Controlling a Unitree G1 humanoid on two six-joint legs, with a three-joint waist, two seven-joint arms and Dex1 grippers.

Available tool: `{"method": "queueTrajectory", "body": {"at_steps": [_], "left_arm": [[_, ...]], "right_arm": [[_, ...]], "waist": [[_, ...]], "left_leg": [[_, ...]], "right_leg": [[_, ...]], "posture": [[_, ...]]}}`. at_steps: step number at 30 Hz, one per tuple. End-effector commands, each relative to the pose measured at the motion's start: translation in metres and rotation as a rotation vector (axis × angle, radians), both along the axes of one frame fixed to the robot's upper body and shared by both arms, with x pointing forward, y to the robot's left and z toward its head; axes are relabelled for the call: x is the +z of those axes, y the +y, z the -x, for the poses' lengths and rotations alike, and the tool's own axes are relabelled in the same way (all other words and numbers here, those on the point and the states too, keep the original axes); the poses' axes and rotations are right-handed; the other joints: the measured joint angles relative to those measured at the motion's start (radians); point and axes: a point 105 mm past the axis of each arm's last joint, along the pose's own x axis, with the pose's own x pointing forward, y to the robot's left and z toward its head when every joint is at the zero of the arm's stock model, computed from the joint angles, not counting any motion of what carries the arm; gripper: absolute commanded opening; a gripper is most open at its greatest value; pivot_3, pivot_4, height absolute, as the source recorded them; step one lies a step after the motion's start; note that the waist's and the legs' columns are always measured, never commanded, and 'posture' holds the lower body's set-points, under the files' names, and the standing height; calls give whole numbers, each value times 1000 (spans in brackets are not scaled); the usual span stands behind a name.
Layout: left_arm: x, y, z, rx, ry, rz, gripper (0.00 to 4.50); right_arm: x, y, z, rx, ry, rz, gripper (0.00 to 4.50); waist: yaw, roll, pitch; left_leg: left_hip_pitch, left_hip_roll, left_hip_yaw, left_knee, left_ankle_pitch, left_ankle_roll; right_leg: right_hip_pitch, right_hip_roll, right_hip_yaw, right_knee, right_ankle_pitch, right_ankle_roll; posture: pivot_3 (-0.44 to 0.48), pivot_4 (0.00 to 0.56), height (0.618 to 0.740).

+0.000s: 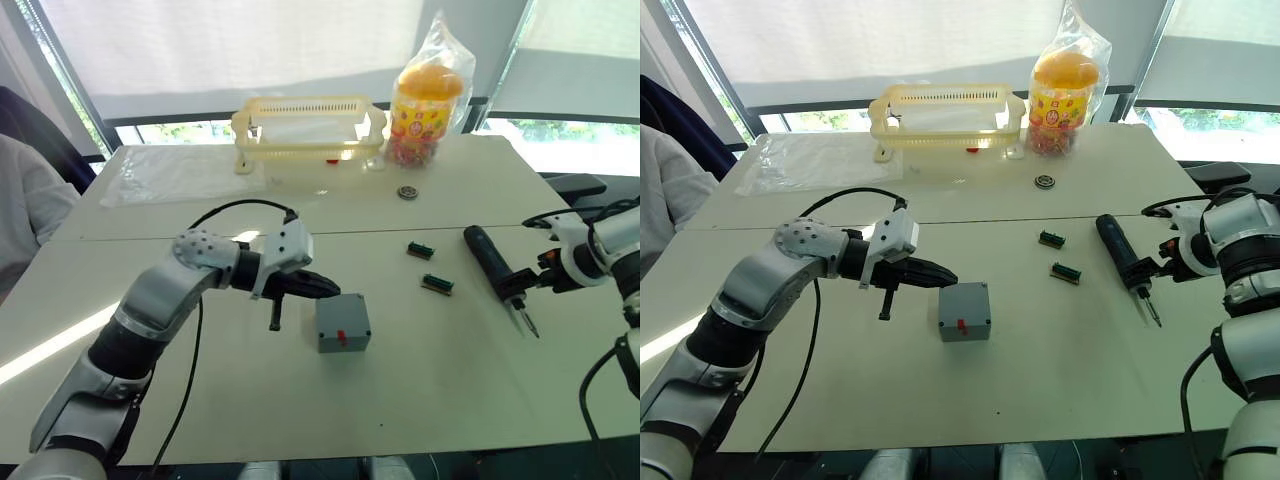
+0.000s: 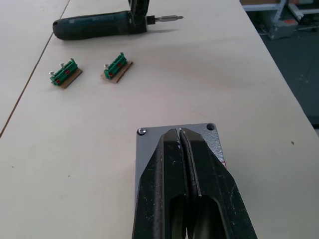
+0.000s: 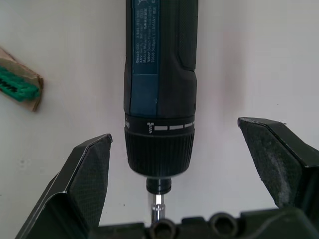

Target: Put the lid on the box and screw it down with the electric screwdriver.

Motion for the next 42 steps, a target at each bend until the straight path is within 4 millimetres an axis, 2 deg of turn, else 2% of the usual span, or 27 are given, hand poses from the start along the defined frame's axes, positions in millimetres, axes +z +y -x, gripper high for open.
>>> {"method": "queueTrajectory", "body": {"at_steps": [1,3,5,7,9,10,16,19,22,24,25,26,28,30,31,33,35,38,40,42], "left_arm": [[12,1,2,21,-40,36,0],[11,2,4,31,-34,41,0],[11,2,6,41,-26,47,0],[11,3,7,52,-23,49,0],[11,5,7,68,-19,54,0],[11,5,6,72,-17,57,0],[10,7,4,77,-10,54,0],[10,8,2,75,-11,48,0],[13,10,-2,69,-7,46,0],[17,12,-5,42,12,49,0],[18,13,-6,23,21,46,0],[18,12,-6,1,36,47,0],[15,8,-6,-42,67,36,0],[10,7,-7,-62,87,32,0],[9,4,-10,-62,97,39,0],[6,1,-11,-68,126,56,0],[2,-2,-10,-77,145,54,0],[-7,-6,-7,-86,141,23,0],[-13,-7,-6,-85,129,-6,0],[-19,-7,-7,-72,115,-22,0]], "right_arm": [[7,-5,-4,0,-17,35,4454],[3,-7,-4,5,-6,55,4454],[-2,-8,-4,4,9,76,3915],[-7,-11,-4,9,21,110,3181],[-15,-9,-5,24,40,127,2024],[-17,-7,-6,23,40,117,1708],[-17,-8,-8,-62,-8,62,1711],[-1,-18,-10,-202,-114,-4,1711],[27,-36,-12,-369,-262,-62,1711],[57,-40,-12,-443,-389,-123,1711],[78,-37,-15,-443,-521,-142,1711],[93,-35,-10,-448,-617,-128,1711],[132,-6,-2,-373,-954,-152,1711],[154,23,17,-349,-1214,-212,1711],[156,38,26,-339,-1290,-254,1711],[156,69,39,-304,-1379,-322,1711],[150,101,47,-223,-1380,-426,1711],[146,155,66,7,-1411,-614,1711],[140,178,76,101,-1407,-695,1711],[125,191,78,161,-1373,-663,1711]], "waist": [[0,0,0],[1,0,0],[0,0,0],[0,0,0],[0,0,0],[0,-1,0],[-4,-2,-1],[-4,-2,-1],[1,3,1],[9,4,1],[9,5,2],[8,5,2],[0,6,1],[-17,7,0],[-22,8,0],[-22,8,0],[-21,8,0],[-18,8,0],[-19,8,0],[-21,8,0]], "left_leg": [[0,0,0,0,0,0],[0,0,0,0,0,0],[0,0,0,0,0,0],[0,0,0,0,0,0],[0,0,0,0,0,0],[1,0,-1,0,0,0],[3,0,-1,2,0,0],[3,0,-1,2,0,-1],[2,-1,-1,2,0,-1],[0,-1,-1,0,0,-1],[0,-1,-1,0,0,-1],[-1,-1,-1,-1,0,-1],[-1,-1,-2,-2,0,-1],[0,0,-1,-2,0,-1],[0,0,-2,-3,1,-1],[0,1,-3,-2,1,-1],[0,1,-3,-1,1,-1],[0,0,-3,0,1,-1],[0,0,-3,0,1,-1],[1,0,-3,-1,1,-1]], "right_leg": [[0,0,0,0,0,0],[0,0,0,0,0,0],[0,0,0,0,0,0],[0,0,0,0,0,0],[1,0,0,0,0,0],[1,0,0,0,0,0],[5,0,0,0,0,0],[5,0,0,0,0,0],[3,0,0,0,0,0],[1,0,0,1,0,0],[0,0,0,1,0,0],[0,0,0,0,0,0],[-1,0,-1,1,0,1],[-3,0,1,3,-1,1],[-2,1,0,4,-1,1],[-3,2,0,7,-1,1],[-3,2,0,7,-1,1],[-1,1,0,6,-1,1],[-1,1,0,5,-1,1],[-1,1,0,5,-1,1]], "posture": [[0,150,740],[0,150,740],[0,150,740],[0,150,740],[0,150,740],[0,150,740],[0,150,740],[0,150,740],[0,150,740],[0,150,740],[0,150,740],[0,150,740],[0,150,740],[0,150,740],[0,150,740],[0,150,740],[0,150,740],[0,150,740],[0,150,740],[0,150,740]]}}
